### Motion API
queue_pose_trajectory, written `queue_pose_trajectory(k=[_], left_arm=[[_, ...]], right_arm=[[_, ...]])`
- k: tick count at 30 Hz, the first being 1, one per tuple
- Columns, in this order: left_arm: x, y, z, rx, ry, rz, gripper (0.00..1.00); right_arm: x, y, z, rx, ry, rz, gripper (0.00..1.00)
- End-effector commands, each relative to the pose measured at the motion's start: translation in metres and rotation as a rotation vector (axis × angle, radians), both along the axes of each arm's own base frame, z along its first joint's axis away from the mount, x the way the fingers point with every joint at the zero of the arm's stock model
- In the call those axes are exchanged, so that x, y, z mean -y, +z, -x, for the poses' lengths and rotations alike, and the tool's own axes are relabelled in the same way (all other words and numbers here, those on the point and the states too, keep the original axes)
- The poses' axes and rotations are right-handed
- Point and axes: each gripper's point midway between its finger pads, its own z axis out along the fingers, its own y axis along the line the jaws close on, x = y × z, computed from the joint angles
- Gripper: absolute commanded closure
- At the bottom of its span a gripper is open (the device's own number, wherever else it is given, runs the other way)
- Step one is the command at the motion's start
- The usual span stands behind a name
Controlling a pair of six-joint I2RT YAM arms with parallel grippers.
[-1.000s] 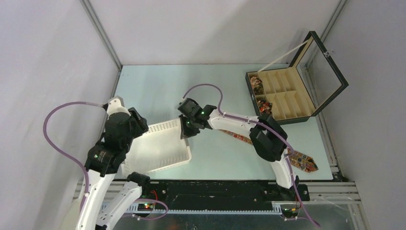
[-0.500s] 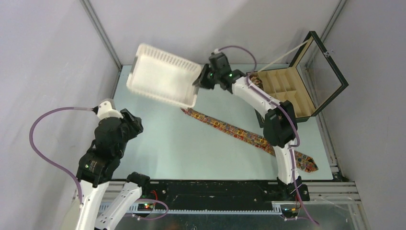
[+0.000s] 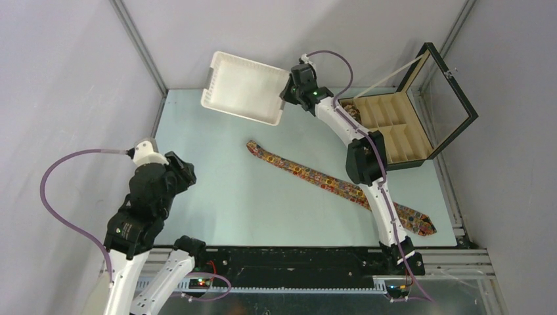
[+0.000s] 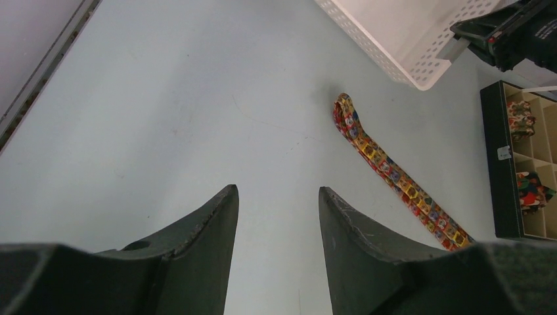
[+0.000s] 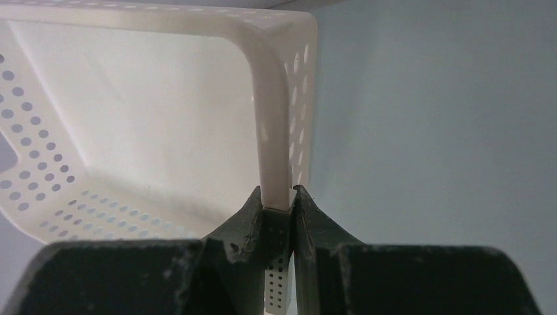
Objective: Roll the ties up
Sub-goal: Move the bin to the corner of the board.
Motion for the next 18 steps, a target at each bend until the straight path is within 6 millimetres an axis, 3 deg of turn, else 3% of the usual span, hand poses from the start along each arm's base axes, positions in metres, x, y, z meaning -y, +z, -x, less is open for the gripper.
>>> queue_pose_trajectory(k=[1, 8, 18], left_arm=[[-0.001, -0.001, 0.000, 0.007, 0.011, 0.007, 0.45], [0.003, -0.009, -0.008, -0.014, -0.008, -0.001, 0.46], [0.006, -0.016, -0.014, -0.026, -0.015, -0.005, 0.46]], right_arm=[[0.042, 0.042, -0.045, 0.189, -0.141, 0.051, 1.00], [0.097, 0.020, -0.064, 0.140, -0.224, 0.107, 0.97], [0.106, -0.001, -0.065, 0.088, -0.192, 0.124, 0.63]])
